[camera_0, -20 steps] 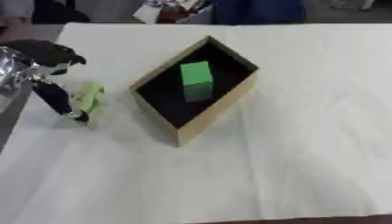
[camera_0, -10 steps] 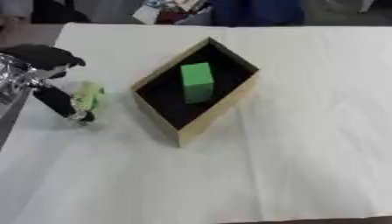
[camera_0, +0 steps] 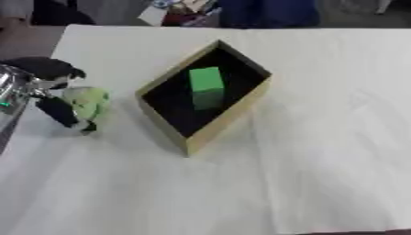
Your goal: Pick up objects on the table and place them in the box.
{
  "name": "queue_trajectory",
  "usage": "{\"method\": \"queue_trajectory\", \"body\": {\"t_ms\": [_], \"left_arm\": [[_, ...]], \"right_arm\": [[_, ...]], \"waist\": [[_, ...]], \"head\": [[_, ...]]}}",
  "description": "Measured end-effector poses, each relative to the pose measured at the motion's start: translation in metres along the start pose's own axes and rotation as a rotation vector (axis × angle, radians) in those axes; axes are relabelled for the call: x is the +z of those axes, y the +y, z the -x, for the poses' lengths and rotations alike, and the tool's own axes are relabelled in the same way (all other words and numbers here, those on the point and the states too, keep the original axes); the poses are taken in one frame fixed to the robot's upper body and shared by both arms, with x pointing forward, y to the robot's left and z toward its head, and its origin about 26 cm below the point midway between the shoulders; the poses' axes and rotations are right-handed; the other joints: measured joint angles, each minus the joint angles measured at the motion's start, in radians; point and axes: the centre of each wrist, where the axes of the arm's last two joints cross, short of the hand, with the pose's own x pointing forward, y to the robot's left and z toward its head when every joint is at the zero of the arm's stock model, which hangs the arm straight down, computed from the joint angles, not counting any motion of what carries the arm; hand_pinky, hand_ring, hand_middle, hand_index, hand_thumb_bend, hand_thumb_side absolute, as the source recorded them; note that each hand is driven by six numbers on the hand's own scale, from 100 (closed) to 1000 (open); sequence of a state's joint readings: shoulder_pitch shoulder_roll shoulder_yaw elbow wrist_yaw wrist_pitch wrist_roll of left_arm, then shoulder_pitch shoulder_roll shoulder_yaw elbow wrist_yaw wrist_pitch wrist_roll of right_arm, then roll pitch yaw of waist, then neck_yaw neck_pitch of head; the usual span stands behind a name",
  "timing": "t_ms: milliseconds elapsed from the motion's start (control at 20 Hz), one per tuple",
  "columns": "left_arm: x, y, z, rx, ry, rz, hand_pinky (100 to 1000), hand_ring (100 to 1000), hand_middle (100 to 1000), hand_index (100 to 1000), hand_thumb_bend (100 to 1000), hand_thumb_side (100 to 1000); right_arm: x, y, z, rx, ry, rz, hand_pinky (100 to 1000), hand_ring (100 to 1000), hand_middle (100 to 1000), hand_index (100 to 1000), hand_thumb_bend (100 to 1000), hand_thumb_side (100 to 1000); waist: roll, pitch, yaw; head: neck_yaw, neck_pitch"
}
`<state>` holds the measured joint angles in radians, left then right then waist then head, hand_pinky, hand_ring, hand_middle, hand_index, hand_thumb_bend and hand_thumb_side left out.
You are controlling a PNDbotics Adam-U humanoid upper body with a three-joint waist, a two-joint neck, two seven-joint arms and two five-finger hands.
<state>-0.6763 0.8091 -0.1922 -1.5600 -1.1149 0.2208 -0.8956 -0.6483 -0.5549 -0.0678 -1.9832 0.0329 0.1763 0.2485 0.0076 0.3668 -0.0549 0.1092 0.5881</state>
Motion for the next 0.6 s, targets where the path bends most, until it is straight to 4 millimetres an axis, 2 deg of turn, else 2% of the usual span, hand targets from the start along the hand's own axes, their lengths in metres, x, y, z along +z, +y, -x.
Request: {"method": "queue_trajectory", "body": {"t_ms": [300, 600], "left_arm": [[-0.007, -0.006, -0.001, 0.025, -0.002, 0.008, 922, 910, 859, 982, 573, 632], [-0.012, -0.011, 0.001, 0.035, 0.001, 0.028, 908, 889, 851, 960, 508, 608]], "right_arm": [[0.000, 0.000, 0.000, -0.003, -0.001, 0.006, 951, 959, 629, 914, 419, 980], [0.000, -0.001, 0.000, -0.003, -0.002, 0.011, 951, 959, 629, 914, 420, 981]], "waist": [[-0.004, 0.003, -0.001], [-0.004, 0.004, -0.001]], "head": [[0.002, -0.001], [0.003, -0.001]]}}
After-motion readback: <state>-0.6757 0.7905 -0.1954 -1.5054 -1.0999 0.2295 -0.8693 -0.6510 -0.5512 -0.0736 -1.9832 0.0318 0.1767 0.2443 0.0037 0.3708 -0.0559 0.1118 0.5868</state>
